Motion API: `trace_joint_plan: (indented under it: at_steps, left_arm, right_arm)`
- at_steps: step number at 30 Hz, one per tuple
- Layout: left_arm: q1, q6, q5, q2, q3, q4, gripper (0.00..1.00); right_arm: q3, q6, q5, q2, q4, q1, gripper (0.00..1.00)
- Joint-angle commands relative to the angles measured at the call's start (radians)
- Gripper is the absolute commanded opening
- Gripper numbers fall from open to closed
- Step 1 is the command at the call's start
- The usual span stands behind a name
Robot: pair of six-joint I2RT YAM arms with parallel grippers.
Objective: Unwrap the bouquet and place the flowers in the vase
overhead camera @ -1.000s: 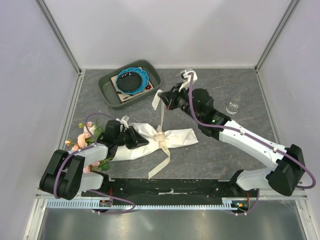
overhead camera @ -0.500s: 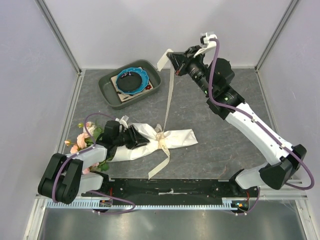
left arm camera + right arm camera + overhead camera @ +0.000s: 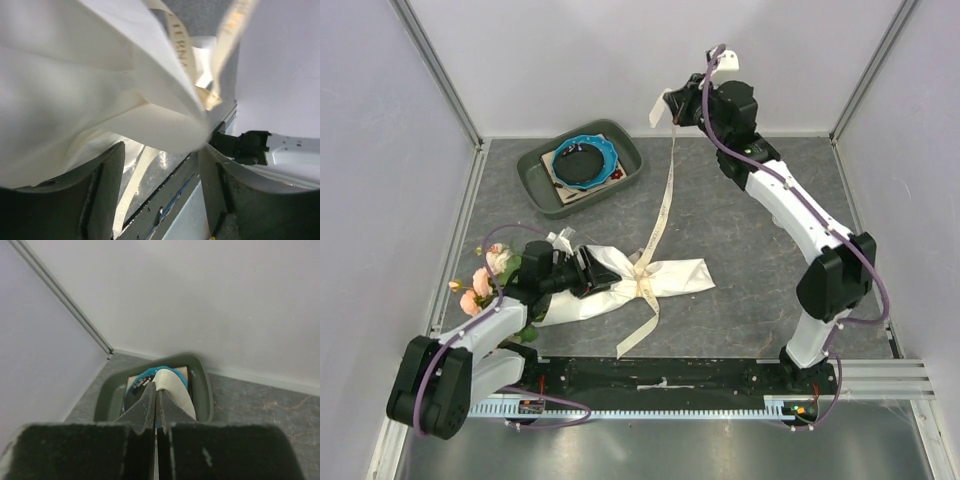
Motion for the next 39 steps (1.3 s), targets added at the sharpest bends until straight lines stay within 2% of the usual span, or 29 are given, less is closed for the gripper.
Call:
trace_joint_plan:
  at_steps: [1,2,3,4,6,7,9,11,12,13,17,21,24,27,30,31,32,34,36,39]
  left_arm:
    - [0.001,0.023,0.075,-0.104,0.041,-0.021,0.69]
    - [0.001,0.019,0.088,-0.141,0.046,-0.027,0.72]
    - [0.001,0.019,0.096,-0.171,0.063,-0.046,0.74]
    - [0.001,0.017,0.099,-0.184,0.07,-0.057,0.75]
    - [0.002,0.017,0.108,-0.211,0.087,-0.082,0.78]
    - [0.002,0.016,0.112,-0.218,0.09,-0.087,0.78]
    - [0.002,0.009,0.122,-0.222,0.096,-0.091,0.79]
    - [0.001,0.005,0.133,-0.219,0.1,-0.085,0.79]
    - [0.001,0.003,0.135,-0.218,0.1,-0.079,0.79]
    - [0.001,0.002,0.141,-0.21,0.1,-0.074,0.78]
    - [0.001,-0.006,0.15,-0.172,0.09,-0.035,0.75]
    - [0.001,-0.027,0.17,-0.115,0.061,0.051,0.73]
    - [-0.001,-0.053,0.194,-0.078,0.044,0.106,0.72]
    - [-0.001,-0.058,0.225,-0.066,0.04,0.116,0.72]
    - [-0.002,-0.061,0.228,-0.079,0.035,0.114,0.72]
    - [-0.004,-0.064,0.23,-0.081,0.037,0.114,0.69]
    - [-0.005,-0.066,0.234,-0.083,0.044,0.117,0.68]
    - [-0.02,-0.064,0.251,-0.076,0.054,0.116,0.64]
    - [-0.048,-0.064,0.248,-0.073,0.07,0.114,0.62]
    - [-0.077,-0.061,0.218,-0.069,0.083,0.102,0.61]
  right_arm:
    - [0.026,0.025,-0.038,0.117,-0.058,-0.021,0.03]
    - [0.026,0.027,-0.066,0.141,-0.075,-0.025,0.05]
    - [0.03,0.021,-0.095,0.213,-0.132,-0.031,0.14]
    - [0.03,0.022,-0.1,0.234,-0.162,-0.034,0.34]
    - [0.016,0.012,-0.11,0.272,-0.245,-0.035,0.52]
    - [-0.016,0.004,-0.111,0.275,-0.291,-0.037,0.65]
    - [-0.091,-0.014,-0.104,0.234,-0.295,-0.037,0.68]
    - [-0.233,-0.03,-0.103,0.179,-0.281,-0.035,0.7]
    - [-0.29,-0.031,-0.104,0.109,-0.27,-0.031,0.71]
    - [-0.403,-0.034,-0.112,0.067,-0.243,-0.025,0.71]
    - [-0.661,-0.045,-0.08,-0.142,-0.197,0.044,0.68]
    - [-0.839,-0.037,-0.037,-0.292,-0.187,0.196,0.46]
    - [-0.922,-0.03,0.02,-0.363,-0.154,0.294,0.43]
    - [-0.98,0.012,0.022,-0.409,-0.085,0.333,0.43]
    - [-1.002,0.029,-0.012,-0.391,-0.002,0.365,0.42]
    - [-1.002,0.029,-0.008,-0.378,0.001,0.374,0.42]
    - [-0.999,0.03,0.004,-0.359,0.004,0.389,0.36]
    - [-1.013,0.041,-0.009,-0.348,0.046,0.396,0.31]
    - [-1.043,0.059,-0.032,-0.341,0.11,0.403,0.31]
    - [-1.08,0.073,-0.029,-0.338,0.174,0.405,0.34]
